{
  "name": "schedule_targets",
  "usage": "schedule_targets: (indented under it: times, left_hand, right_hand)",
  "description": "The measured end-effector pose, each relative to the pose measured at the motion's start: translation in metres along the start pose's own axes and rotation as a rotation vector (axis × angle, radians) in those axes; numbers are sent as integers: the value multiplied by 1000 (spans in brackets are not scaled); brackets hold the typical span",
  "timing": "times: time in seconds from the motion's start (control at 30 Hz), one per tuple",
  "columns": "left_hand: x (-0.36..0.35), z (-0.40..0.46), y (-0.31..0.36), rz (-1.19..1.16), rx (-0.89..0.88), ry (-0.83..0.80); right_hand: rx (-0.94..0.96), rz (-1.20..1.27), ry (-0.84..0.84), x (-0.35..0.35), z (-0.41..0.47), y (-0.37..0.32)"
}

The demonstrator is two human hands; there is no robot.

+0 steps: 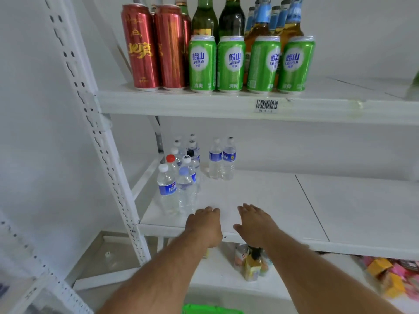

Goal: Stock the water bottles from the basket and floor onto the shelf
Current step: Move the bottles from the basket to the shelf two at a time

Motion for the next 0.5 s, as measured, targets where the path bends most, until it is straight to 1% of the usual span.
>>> schedule_targets:
  times: [0.17,0.3,0.4,0.5]
  left_hand:
    - [-21,-42,16,-33,39,-16]
    - [-52,-80,29,1,40,-79]
    - [-75,-105,33,6,75,-142]
    - [-95,-123,31,15,95,-207]
  right_hand:
    - [20,75,-13,-18,-49,6]
    - [48,133,-70,-47,-93,11]
    - [42,149,-74,-68,-123,12]
    - [56,176,-146,-92,-149,9]
Point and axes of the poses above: each hand's wrist, its own z-axis towards the middle knuckle, its own x-axis out of the back of the hand, y = z × x, the point moved 1 cm from there along z, towards the middle knuckle, and after that the axes turned 5 degrees about -y, right-handed, at the moved point
